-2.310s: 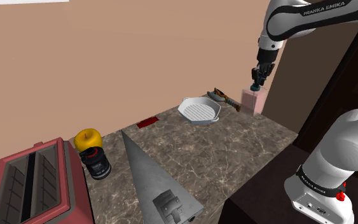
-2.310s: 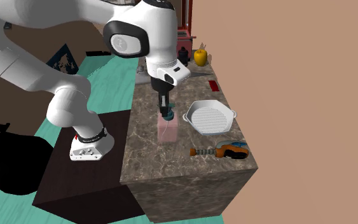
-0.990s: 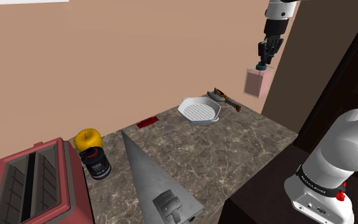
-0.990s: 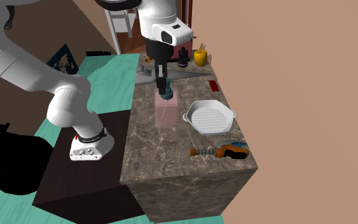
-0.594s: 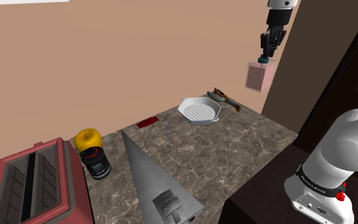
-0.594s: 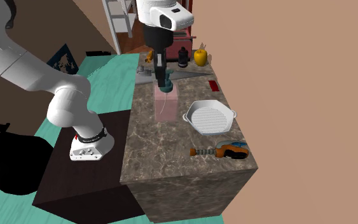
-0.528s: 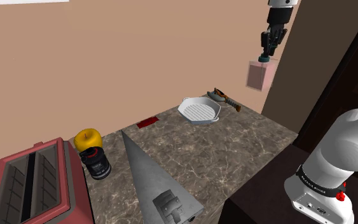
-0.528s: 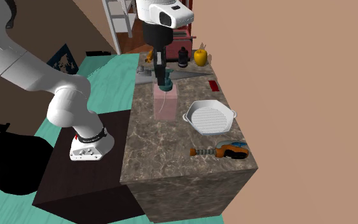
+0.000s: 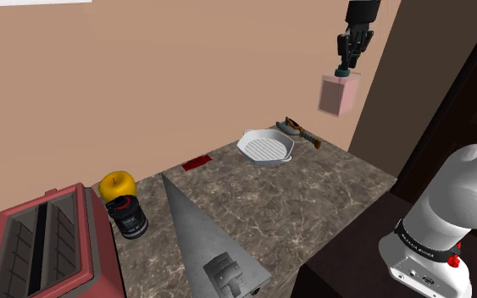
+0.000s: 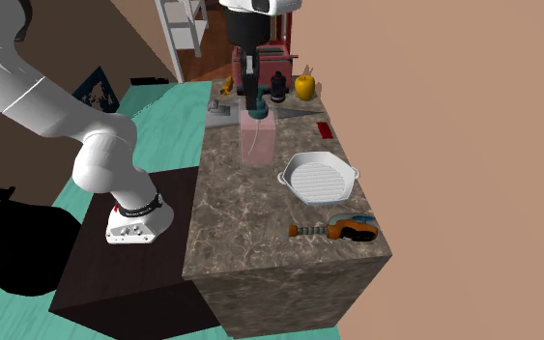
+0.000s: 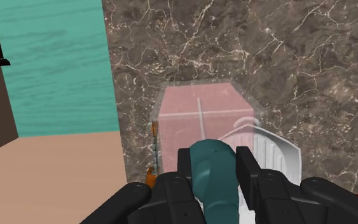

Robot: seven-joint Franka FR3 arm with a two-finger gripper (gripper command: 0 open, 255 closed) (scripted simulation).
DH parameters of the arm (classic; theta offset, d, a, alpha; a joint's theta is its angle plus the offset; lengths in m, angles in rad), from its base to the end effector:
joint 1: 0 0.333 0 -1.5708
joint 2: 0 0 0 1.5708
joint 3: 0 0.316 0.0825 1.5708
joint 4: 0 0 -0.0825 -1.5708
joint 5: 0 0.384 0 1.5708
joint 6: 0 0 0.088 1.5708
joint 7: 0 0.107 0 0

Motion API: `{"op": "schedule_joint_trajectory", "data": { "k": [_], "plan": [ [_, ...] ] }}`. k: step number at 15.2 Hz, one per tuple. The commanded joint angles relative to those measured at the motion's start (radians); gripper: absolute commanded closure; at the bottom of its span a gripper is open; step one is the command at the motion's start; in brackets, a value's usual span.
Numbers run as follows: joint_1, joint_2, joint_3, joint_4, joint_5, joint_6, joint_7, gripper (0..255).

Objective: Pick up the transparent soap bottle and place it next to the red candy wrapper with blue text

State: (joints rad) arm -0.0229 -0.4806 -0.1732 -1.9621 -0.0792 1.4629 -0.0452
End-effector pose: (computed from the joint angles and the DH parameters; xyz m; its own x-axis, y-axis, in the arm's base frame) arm 0.3779 -0.1030 0.6553 0.9902 -0.1377 -0.0250 -0.1377 -0.9905 -0.0020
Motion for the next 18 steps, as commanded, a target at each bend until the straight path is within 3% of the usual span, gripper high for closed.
{"op": "schedule_joint_trajectory", "data": {
  "k": [1, 10, 18],
  "plan": [
    [0.015, 0.025, 0.033, 0.02, 0.019, 0.003, 0.046, 255],
    [0.083, 0.178, 0.167, 0.152, 0.084, 0.021, 0.24, 255],
    [0.146, 0.375, 0.271, 0.359, 0.1, 0.012, 0.407, 255]
  ]
}}
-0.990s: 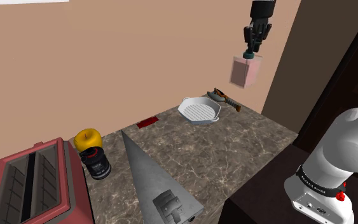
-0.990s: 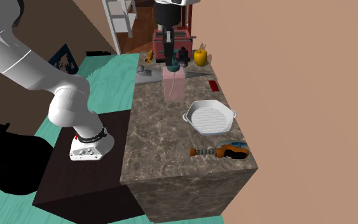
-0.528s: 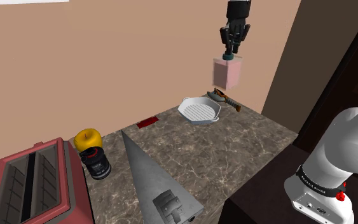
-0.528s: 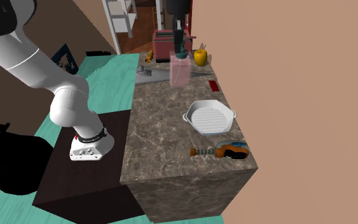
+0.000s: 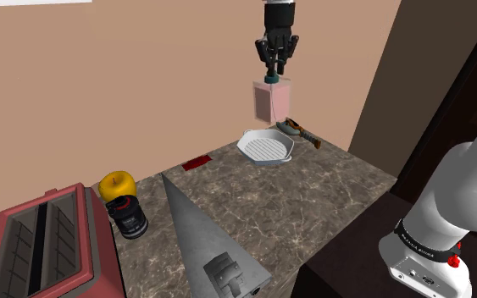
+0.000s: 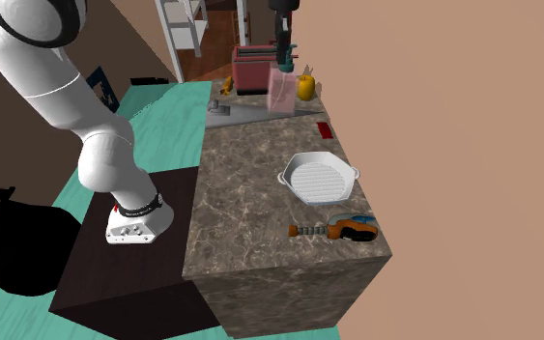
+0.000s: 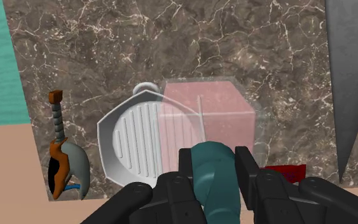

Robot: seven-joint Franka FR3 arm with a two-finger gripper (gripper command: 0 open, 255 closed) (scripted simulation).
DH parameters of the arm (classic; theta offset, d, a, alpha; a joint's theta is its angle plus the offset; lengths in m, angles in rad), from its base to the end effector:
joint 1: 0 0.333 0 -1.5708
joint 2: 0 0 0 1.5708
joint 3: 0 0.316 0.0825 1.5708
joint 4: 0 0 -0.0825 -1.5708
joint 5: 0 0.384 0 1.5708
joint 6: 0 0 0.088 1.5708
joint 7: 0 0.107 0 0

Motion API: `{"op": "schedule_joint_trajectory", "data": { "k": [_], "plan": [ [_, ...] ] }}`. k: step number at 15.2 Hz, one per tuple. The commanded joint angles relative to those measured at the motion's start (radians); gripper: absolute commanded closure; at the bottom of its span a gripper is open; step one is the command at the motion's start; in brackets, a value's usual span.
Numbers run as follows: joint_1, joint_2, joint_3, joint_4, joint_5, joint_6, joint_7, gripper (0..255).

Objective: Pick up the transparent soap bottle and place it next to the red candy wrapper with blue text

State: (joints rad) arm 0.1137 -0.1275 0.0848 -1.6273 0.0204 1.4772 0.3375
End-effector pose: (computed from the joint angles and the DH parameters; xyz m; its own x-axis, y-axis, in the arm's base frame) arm 0.4935 0.1049 0.6572 0.9902 -0.1376 -0.0249 -0.1377 -0.9905 -0.0014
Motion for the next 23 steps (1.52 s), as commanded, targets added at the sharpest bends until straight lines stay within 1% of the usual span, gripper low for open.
{"op": "schedule_joint_trajectory", "data": {
  "k": [1, 4, 7, 9, 10, 16, 23],
  "plan": [
    [0.018, 0.051, 0.025, 0.058, -0.001, -0.006, 0.044, 255],
    [0.046, 0.145, 0.058, 0.17, -0.01, -0.024, 0.106, 255],
    [0.081, 0.252, 0.087, 0.306, -0.028, -0.053, 0.166, 255],
    [0.109, 0.334, 0.103, 0.415, -0.045, -0.082, 0.205, 255],
    [0.129, 0.394, 0.113, 0.499, -0.058, -0.107, 0.229, 255],
    [0.121, 0.345, 0.109, 0.345, -0.047, -0.001, 0.224, 255],
    [0.114, 0.311, 0.107, 0.202, -0.04, 0.108, 0.219, 255]
  ]
}}
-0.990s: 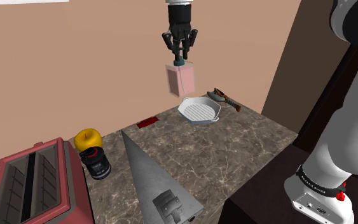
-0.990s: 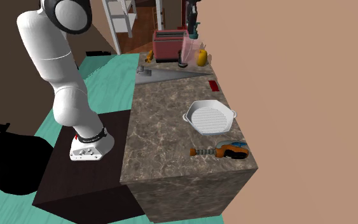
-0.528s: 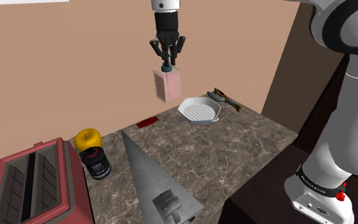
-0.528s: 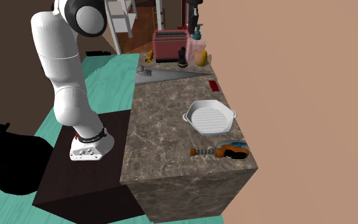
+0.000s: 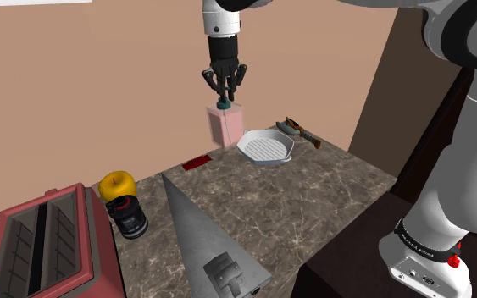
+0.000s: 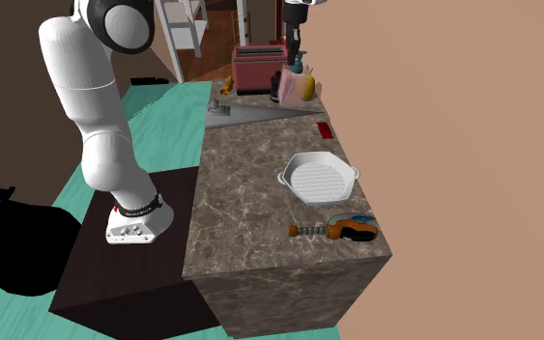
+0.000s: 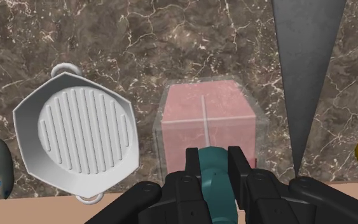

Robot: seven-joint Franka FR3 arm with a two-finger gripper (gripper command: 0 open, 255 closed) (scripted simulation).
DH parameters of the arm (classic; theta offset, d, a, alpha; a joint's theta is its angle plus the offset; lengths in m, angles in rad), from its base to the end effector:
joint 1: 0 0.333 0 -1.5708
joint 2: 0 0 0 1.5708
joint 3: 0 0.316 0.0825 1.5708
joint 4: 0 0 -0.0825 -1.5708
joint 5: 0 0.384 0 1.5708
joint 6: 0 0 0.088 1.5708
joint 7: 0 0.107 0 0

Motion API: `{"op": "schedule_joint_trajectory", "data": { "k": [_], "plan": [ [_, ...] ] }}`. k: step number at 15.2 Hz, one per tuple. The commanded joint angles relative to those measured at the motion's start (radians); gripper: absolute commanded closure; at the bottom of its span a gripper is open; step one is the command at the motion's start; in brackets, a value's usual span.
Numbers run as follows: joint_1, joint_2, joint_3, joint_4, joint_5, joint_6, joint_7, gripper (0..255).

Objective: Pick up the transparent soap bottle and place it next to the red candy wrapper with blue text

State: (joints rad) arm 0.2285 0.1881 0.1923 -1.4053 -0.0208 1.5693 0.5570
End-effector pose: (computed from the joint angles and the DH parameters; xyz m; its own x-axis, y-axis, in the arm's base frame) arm 0.5627 0.2369 0.5946 0.9900 -0.1384 -0.0255 -0.1385 -0.9904 -0.0018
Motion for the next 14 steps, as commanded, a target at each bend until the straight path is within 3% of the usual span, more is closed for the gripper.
{"op": "schedule_joint_trajectory", "data": {
  "k": [1, 14],
  "plan": [
    [-0.001, -0.008, 0.0, -0.038, 0.001, 0.031, -0.001, 255],
    [-0.006, -0.025, -0.002, -0.236, 0.004, 0.212, -0.004, 255]
  ]
}}
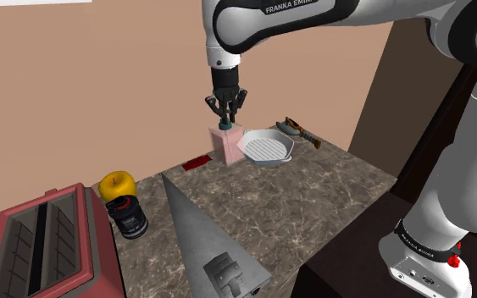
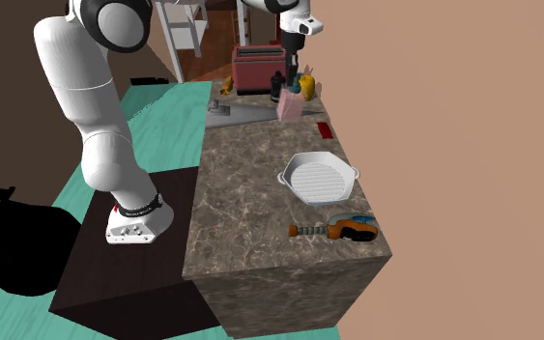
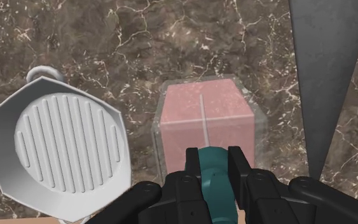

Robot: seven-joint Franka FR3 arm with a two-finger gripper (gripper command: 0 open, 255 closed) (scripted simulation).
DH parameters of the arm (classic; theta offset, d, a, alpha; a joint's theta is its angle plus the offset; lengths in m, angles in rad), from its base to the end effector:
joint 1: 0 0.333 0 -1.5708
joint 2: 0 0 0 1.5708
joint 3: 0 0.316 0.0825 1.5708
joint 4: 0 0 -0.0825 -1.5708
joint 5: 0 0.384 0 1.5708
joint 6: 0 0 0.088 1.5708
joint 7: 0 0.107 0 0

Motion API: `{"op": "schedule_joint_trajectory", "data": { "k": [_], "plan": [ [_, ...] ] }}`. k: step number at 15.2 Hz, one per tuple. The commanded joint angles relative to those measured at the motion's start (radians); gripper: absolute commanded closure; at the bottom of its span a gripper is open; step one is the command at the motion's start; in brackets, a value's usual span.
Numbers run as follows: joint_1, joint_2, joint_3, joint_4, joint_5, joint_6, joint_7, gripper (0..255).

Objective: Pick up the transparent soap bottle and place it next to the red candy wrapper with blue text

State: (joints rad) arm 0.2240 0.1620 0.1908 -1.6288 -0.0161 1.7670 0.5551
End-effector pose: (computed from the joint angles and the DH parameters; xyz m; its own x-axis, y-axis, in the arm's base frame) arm 0.5618 0.2379 0.5208 0.9900 -0.1386 -0.0255 -0.1387 -0.9903 -0.0017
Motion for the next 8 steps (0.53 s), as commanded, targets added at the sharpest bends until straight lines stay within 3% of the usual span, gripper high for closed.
{"op": "schedule_joint_trajectory", "data": {
  "k": [1, 8],
  "plan": [
    [-0.001, 0.002, -0.001, -0.025, 0.0, 0.028, -0.002, 255],
    [-0.002, 0.011, -0.002, -0.107, -0.002, 0.119, -0.001, 255]
  ]
}}
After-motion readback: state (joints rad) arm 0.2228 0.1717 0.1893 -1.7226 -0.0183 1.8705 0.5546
